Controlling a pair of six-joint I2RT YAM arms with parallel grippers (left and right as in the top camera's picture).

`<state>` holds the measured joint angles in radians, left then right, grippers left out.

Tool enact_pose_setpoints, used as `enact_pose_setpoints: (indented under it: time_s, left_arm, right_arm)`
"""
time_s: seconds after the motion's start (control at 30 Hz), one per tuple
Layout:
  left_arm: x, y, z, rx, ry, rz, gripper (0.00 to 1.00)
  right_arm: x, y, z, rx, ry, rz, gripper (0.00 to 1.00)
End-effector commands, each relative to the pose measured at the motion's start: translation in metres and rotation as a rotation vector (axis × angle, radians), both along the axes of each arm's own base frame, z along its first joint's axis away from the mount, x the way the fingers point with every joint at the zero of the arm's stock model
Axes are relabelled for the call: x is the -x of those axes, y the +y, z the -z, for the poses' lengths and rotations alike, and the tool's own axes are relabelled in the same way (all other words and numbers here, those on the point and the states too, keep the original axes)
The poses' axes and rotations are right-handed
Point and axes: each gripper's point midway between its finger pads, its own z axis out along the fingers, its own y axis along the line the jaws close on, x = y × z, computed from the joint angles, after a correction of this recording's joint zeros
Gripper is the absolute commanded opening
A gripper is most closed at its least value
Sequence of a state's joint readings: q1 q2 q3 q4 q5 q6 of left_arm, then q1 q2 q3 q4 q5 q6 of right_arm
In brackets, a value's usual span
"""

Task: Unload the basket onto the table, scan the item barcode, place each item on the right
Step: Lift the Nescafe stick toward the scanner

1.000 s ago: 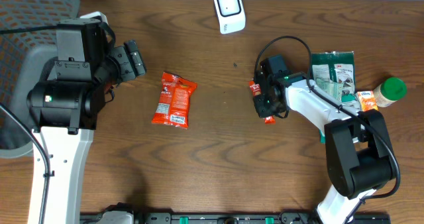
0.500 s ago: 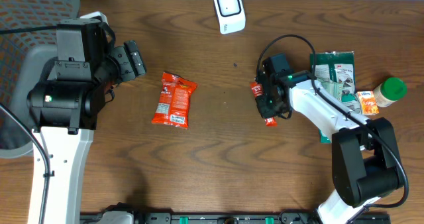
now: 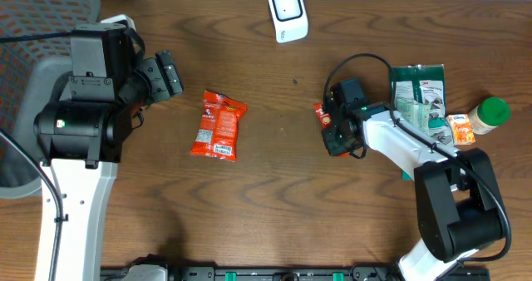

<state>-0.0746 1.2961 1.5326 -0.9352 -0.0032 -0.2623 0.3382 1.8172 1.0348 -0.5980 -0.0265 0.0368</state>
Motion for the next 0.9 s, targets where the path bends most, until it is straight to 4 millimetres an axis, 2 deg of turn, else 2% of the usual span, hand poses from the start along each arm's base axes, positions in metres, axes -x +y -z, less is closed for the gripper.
enact_pose_setpoints:
  time_s: [0.0, 0.13, 0.2, 0.37, 0.4, 0.53, 0.7, 0.8, 0.87]
  left_arm:
    - [-0.001, 0.003, -0.001, -0.005, -0.004, -0.011, 0.9]
    - [-0.001, 0.003, -0.001, -0.005, -0.004, -0.011, 0.9]
    - [-0.001, 0.003, -0.001, -0.005, -0.004, -0.011, 0.9]
    - [-0.001, 0.003, -0.001, -0.005, -0.004, -0.011, 0.9]
    - [-0.001, 0.003, -0.001, -0.005, -0.004, -0.011, 0.9]
    - [-0.001, 0.003, -0.001, -0.005, -0.004, -0.011, 0.89]
    - [-0.001, 0.003, -0.001, -0.005, -0.004, -0.011, 0.9]
    - [-0.001, 0.003, -0.001, -0.005, -0.004, -0.011, 0.9]
    - [-0.001, 0.003, -0.001, -0.005, -0.004, -0.011, 0.9]
  right_arm:
    - [-0.001, -0.003, -0.01, -0.002, 0.003, 0.016, 0.01]
    - [-0.017, 0.003, -0.058, -0.026, -0.059, 0.024, 0.01]
    - [-0.024, 0.005, -0.092, -0.05, -0.093, 0.069, 0.01]
    - [-0.03, 0.008, -0.166, -0.084, -0.117, 0.13, 0.01]
    - [-0.032, 0.009, -0.191, -0.095, -0.131, 0.145, 0.01]
    - [-0.037, 0.015, -0.241, -0.135, -0.163, 0.145, 0.01]
    - [-0.048, 0.023, -0.285, -0.165, -0.155, 0.163, 0.01]
    - [-0.062, 0.032, -0.294, -0.185, -0.135, 0.155, 0.01]
    - [-0.075, 0.041, -0.292, -0.206, -0.132, 0.148, 0.01]
